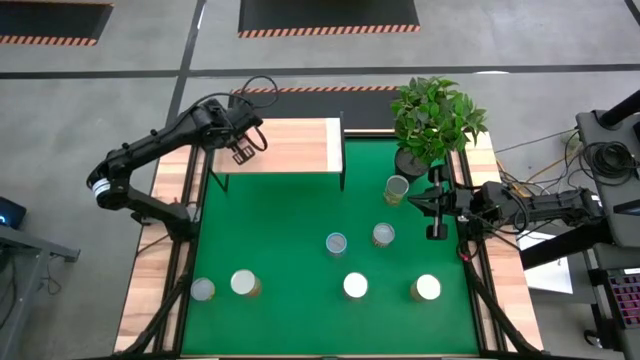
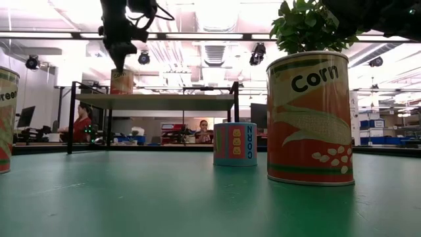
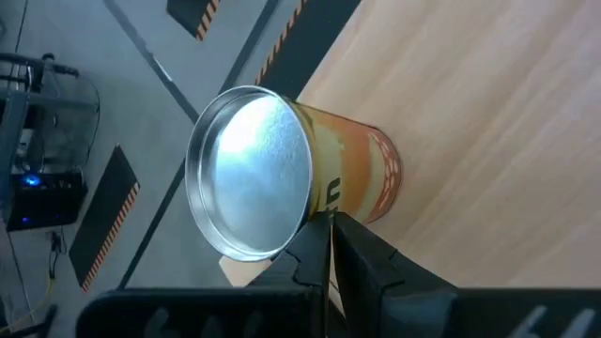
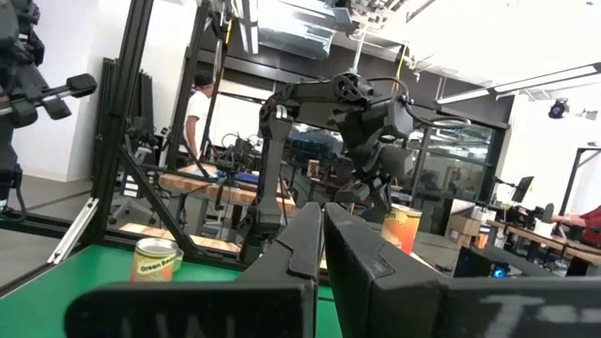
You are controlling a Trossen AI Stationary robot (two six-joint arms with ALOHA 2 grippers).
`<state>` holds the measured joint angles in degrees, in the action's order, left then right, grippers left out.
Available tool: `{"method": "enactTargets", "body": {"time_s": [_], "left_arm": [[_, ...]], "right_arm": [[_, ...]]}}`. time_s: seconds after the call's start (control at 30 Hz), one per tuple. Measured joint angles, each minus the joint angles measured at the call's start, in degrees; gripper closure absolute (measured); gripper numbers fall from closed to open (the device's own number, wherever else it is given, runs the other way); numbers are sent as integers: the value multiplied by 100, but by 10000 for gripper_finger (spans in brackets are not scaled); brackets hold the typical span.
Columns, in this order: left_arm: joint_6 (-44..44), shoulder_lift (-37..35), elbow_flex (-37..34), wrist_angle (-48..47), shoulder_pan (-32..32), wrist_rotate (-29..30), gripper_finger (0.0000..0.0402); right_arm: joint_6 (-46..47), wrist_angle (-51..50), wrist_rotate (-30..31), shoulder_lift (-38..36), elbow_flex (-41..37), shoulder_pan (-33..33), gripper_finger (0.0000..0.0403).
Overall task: Pick and place cans onto a shelf
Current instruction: Put the center left orange can on the shelf
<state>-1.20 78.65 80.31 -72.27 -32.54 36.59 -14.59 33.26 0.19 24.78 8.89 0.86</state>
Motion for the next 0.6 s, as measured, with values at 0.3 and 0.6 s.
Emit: {"method": "enactTargets", "body": {"time_s": [0.3, 0.6], "left_arm": [[1, 0, -22, 53, -187, -4, 402], [-23, 0, -22, 338, -246, -4, 402]], "right_arm": [[0, 2, 0, 0, 1, -1, 394], [0, 2, -2, 0, 0, 0, 394]]}}
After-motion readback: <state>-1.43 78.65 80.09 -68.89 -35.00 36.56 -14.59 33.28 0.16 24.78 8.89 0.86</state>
